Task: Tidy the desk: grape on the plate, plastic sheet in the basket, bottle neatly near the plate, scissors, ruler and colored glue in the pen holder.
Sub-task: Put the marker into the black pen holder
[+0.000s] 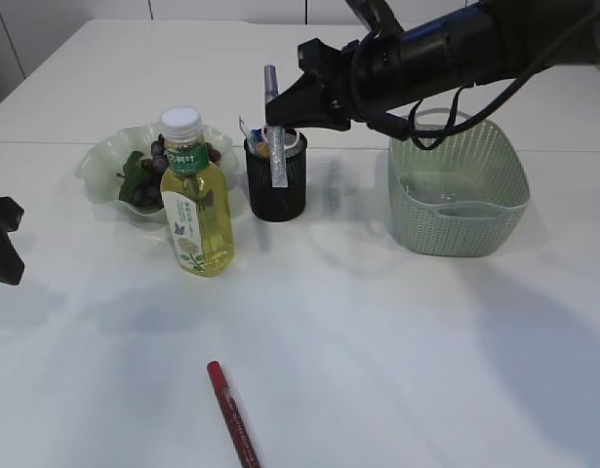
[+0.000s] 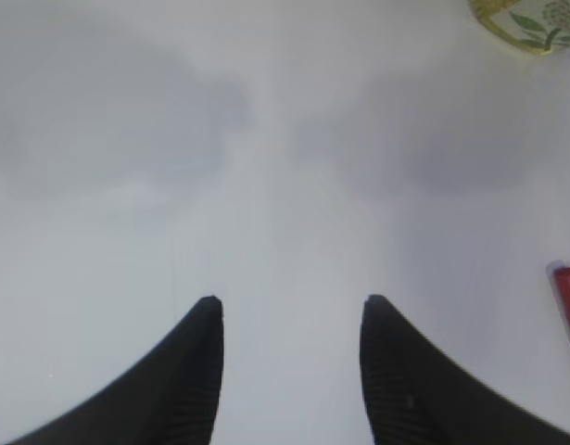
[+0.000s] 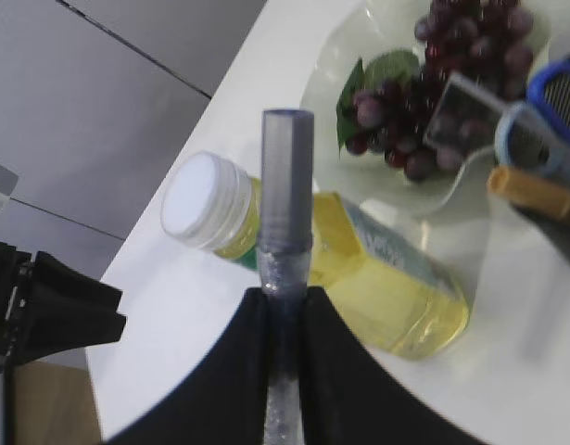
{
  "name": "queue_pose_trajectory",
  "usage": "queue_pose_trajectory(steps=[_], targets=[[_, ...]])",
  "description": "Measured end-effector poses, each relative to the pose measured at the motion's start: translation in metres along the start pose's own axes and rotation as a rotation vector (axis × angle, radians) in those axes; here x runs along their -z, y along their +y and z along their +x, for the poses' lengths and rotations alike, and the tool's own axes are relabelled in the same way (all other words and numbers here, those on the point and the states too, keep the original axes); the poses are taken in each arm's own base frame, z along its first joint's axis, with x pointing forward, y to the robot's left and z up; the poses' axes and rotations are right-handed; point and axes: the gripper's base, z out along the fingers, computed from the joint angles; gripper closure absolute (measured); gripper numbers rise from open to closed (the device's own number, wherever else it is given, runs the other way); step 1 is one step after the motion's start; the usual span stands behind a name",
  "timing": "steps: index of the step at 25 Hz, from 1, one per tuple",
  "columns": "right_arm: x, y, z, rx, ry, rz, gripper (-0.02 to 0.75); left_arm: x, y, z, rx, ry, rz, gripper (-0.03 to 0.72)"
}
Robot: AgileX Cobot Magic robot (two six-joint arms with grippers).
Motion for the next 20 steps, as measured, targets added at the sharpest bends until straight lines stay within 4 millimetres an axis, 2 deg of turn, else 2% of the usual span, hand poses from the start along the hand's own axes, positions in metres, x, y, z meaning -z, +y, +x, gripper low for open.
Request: queue_pose_trajectory(steps=[10,13,20], targets=[[0.008,-0.013,-0.027,0.48,-0.274,0.147,0.659,0.0,0.0,0.003,-0.001,0.035,-0.001,0.335],[0.003,-0.02,-0.031,0.55,-0.308,0.165,0.659,0.0,0.0,0.004,-0.001,0.039,-0.001,0.336],[-0.019,-0.049,-0.042,0.597,-0.378,0.181,0.659,0.0,0.0,0.005,-0.001,0.055,-0.001,0.337]])
